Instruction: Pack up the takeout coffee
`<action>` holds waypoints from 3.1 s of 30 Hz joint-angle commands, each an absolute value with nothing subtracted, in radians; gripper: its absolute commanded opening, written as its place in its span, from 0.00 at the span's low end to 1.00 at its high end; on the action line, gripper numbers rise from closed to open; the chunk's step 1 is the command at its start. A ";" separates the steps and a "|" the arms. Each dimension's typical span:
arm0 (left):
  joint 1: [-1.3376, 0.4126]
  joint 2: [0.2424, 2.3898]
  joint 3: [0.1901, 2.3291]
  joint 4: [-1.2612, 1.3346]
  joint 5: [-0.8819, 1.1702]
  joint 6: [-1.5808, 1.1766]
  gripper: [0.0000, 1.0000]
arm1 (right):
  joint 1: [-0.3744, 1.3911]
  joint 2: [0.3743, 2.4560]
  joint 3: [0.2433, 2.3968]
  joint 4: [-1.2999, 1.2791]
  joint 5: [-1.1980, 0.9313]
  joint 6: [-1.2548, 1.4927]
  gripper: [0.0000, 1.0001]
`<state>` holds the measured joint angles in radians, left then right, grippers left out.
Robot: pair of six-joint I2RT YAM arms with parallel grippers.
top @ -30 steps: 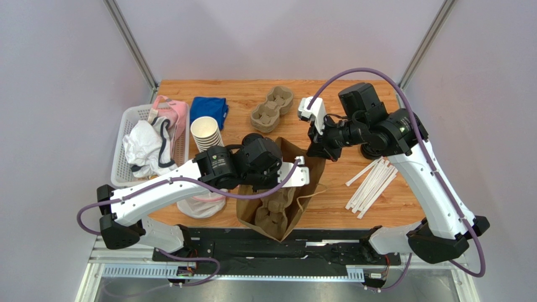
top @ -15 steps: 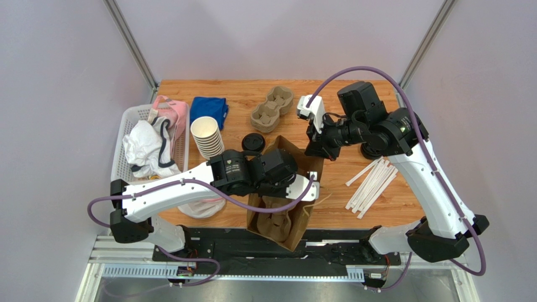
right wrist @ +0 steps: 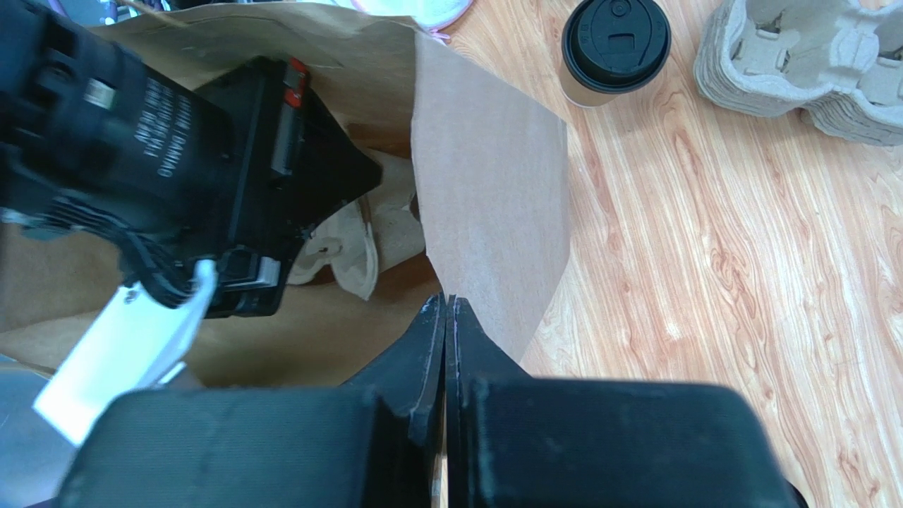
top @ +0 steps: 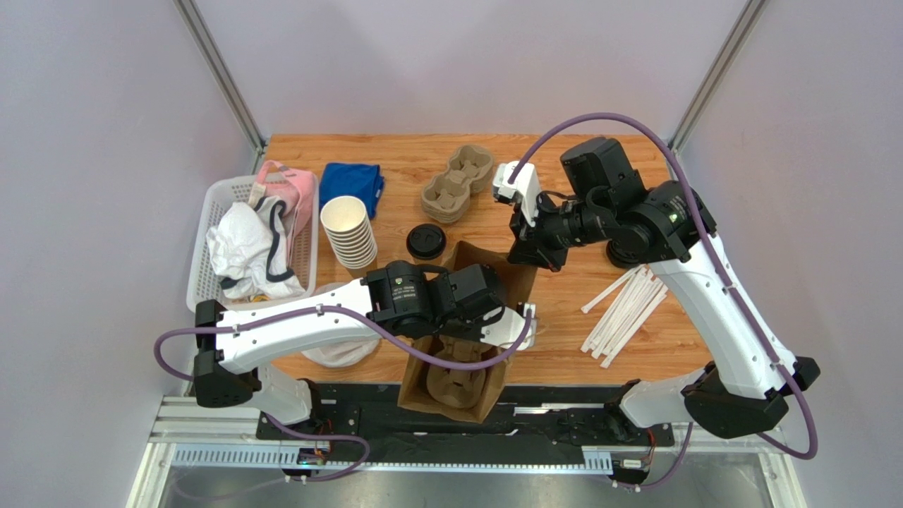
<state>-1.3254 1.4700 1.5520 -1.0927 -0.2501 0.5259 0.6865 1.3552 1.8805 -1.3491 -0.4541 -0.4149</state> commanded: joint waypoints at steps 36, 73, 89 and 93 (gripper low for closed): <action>-1.239 1.433 1.394 -0.923 -0.150 0.649 0.31 | 0.713 1.376 1.859 -1.428 -0.488 -0.482 0.00; -1.235 1.105 1.577 -0.760 0.002 0.509 0.57 | 0.712 1.287 1.778 -1.336 -0.359 -0.522 0.00; -0.902 0.916 1.368 -0.322 0.003 0.191 0.79 | 0.712 1.181 1.686 -1.262 -0.333 -0.523 0.00; -0.806 0.904 1.310 -0.354 0.041 0.121 0.80 | 0.713 1.177 1.683 -1.246 -0.336 -0.503 0.00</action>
<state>-0.8761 0.9035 1.3594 -0.3782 -0.0006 0.2493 0.7063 1.1942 1.6875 -1.2930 -0.3435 -0.5201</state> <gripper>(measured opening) 0.794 0.005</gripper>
